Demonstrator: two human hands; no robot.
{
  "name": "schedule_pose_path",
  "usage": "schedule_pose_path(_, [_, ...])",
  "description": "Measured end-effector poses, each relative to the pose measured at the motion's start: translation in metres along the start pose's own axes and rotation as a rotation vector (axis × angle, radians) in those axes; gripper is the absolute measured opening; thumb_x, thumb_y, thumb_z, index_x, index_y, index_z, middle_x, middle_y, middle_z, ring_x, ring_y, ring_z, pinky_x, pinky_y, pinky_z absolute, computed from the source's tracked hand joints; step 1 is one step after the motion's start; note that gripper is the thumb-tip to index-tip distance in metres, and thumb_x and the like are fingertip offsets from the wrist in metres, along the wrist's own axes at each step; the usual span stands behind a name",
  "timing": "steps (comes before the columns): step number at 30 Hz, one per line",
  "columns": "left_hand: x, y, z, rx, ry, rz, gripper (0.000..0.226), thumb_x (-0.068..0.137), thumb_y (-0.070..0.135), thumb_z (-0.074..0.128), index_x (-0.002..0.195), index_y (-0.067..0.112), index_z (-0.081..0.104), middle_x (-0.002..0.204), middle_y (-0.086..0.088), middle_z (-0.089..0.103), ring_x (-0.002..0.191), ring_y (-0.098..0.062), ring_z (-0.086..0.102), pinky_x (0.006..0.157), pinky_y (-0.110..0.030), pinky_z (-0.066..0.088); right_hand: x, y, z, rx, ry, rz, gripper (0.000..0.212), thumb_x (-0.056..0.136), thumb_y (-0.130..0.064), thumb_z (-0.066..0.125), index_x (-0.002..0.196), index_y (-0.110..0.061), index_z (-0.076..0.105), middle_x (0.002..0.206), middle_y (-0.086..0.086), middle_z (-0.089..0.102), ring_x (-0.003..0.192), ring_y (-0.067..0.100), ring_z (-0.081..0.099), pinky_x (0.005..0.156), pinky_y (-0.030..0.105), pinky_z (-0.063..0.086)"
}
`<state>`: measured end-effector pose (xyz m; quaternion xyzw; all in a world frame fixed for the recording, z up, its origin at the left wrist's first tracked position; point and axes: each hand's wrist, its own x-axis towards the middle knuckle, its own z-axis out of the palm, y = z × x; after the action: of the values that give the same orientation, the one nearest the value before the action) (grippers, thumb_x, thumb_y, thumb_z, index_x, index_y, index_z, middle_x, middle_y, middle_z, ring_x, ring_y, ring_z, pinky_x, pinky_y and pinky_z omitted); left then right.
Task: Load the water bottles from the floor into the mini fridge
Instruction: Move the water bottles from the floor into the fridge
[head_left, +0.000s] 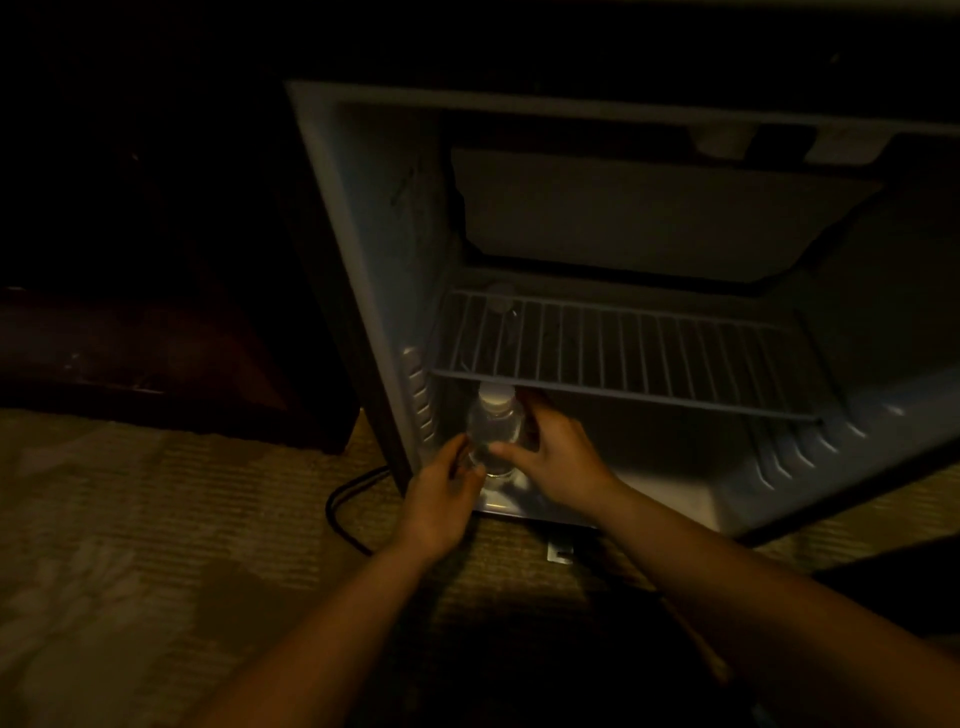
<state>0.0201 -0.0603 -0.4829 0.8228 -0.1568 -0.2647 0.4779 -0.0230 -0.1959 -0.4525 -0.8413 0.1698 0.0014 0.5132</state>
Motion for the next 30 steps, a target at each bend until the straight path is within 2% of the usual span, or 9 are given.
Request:
schedule_pose_path(4, [0.0, -0.006, 0.002, -0.069, 0.008, -0.017, 0.048, 0.093, 0.017, 0.048, 0.139, 0.024, 0.037, 0.133, -0.001, 0.054, 0.122, -0.016, 0.052, 0.106, -0.042, 0.042, 0.002, 0.006, 0.003, -0.013, 0.043, 0.032, 0.055, 0.081, -0.021, 0.068, 0.131, -0.022, 0.045, 0.131, 0.002, 0.056, 0.122, 0.016, 0.052, 0.102, 0.029, 0.041])
schedule_pose_path(7, [-0.003, -0.011, 0.005, -0.141, 0.01, -0.026, 0.052, 0.093, 0.013, 0.049, 0.141, 0.024, 0.033, 0.13, 0.006, 0.051, 0.121, -0.009, 0.049, 0.104, -0.03, 0.041, -0.005, 0.012, 0.012, 0.01, 0.127, 0.159, 0.046, 0.08, -0.025, 0.07, 0.123, -0.021, 0.053, 0.12, 0.001, 0.063, 0.11, 0.015, 0.06, 0.097, 0.032, 0.048])
schedule_pose_path(10, [-0.005, -0.019, 0.009, -0.139, 0.008, -0.013, 0.054, 0.092, 0.015, 0.051, 0.141, 0.025, 0.032, 0.129, 0.009, 0.049, 0.121, -0.003, 0.044, 0.103, -0.026, 0.04, -0.014, 0.021, 0.018, 0.21, 0.099, 0.2, 0.034, 0.083, -0.018, 0.067, 0.115, -0.024, 0.058, 0.113, -0.004, 0.066, 0.106, 0.012, 0.063, 0.095, 0.031, 0.05])
schedule_pose_path(17, [0.009, -0.024, 0.013, -0.076, 0.027, 0.032, 0.057, 0.09, 0.011, 0.055, 0.14, 0.027, 0.033, 0.128, 0.012, 0.046, 0.124, -0.005, 0.041, 0.107, -0.028, 0.036, -0.007, 0.029, 0.019, 0.389, -0.003, 0.172, 0.039, 0.087, -0.002, 0.057, 0.098, -0.039, 0.052, 0.099, -0.024, 0.059, 0.093, -0.009, 0.058, 0.076, 0.006, 0.048])
schedule_pose_path(20, [0.016, -0.017, 0.013, -0.157, -0.017, -0.004, 0.058, 0.09, 0.006, 0.052, 0.141, 0.024, 0.03, 0.127, 0.013, 0.043, 0.125, -0.006, 0.04, 0.109, -0.031, 0.035, 0.005, 0.03, 0.017, 0.345, 0.021, 0.176, 0.036, 0.09, -0.003, 0.053, 0.102, -0.038, 0.052, 0.102, -0.018, 0.06, 0.097, -0.004, 0.057, 0.08, 0.011, 0.046])
schedule_pose_path(24, [0.028, -0.007, 0.009, -0.174, -0.044, -0.022, 0.054, 0.091, 0.004, 0.05, 0.14, 0.018, 0.033, 0.132, 0.003, 0.048, 0.127, -0.013, 0.043, 0.11, -0.037, 0.036, 0.019, 0.029, 0.014, 0.248, 0.031, 0.157, 0.037, 0.092, -0.006, 0.05, 0.125, -0.023, 0.051, 0.113, -0.008, 0.056, 0.106, 0.005, 0.051, 0.092, 0.021, 0.039])
schedule_pose_path(26, [0.035, -0.004, 0.008, -0.143, -0.054, -0.044, 0.053, 0.091, 0.006, 0.05, 0.14, 0.019, 0.034, 0.139, -0.003, 0.046, 0.13, -0.019, 0.042, 0.111, -0.042, 0.035, 0.025, 0.029, 0.013, 0.229, 0.051, 0.146, 0.036, 0.092, -0.008, 0.051, 0.127, -0.019, 0.051, 0.111, -0.004, 0.056, 0.099, 0.005, 0.052, 0.082, 0.009, 0.042])
schedule_pose_path(28, [0.041, -0.001, 0.008, -0.091, -0.055, -0.037, 0.052, 0.091, 0.008, 0.051, 0.14, 0.018, 0.035, 0.141, -0.005, 0.045, 0.132, -0.02, 0.041, 0.112, -0.038, 0.033, 0.03, 0.031, 0.013, 0.234, 0.049, 0.16, 0.036, 0.092, -0.008, 0.052, 0.128, -0.016, 0.051, 0.109, -0.006, 0.054, 0.094, 0.002, 0.051, 0.067, -0.002, 0.041])
schedule_pose_path(30, [0.043, 0.002, 0.009, -0.04, -0.05, -0.034, 0.051, 0.091, 0.009, 0.051, 0.14, 0.016, 0.036, 0.141, -0.007, 0.045, 0.133, -0.021, 0.04, 0.11, -0.033, 0.032, 0.031, 0.034, 0.011, 0.199, 0.022, 0.169, 0.038, 0.093, -0.009, 0.052, 0.129, -0.017, 0.049, 0.112, -0.006, 0.053, 0.101, 0.004, 0.051, 0.067, -0.004, 0.04])
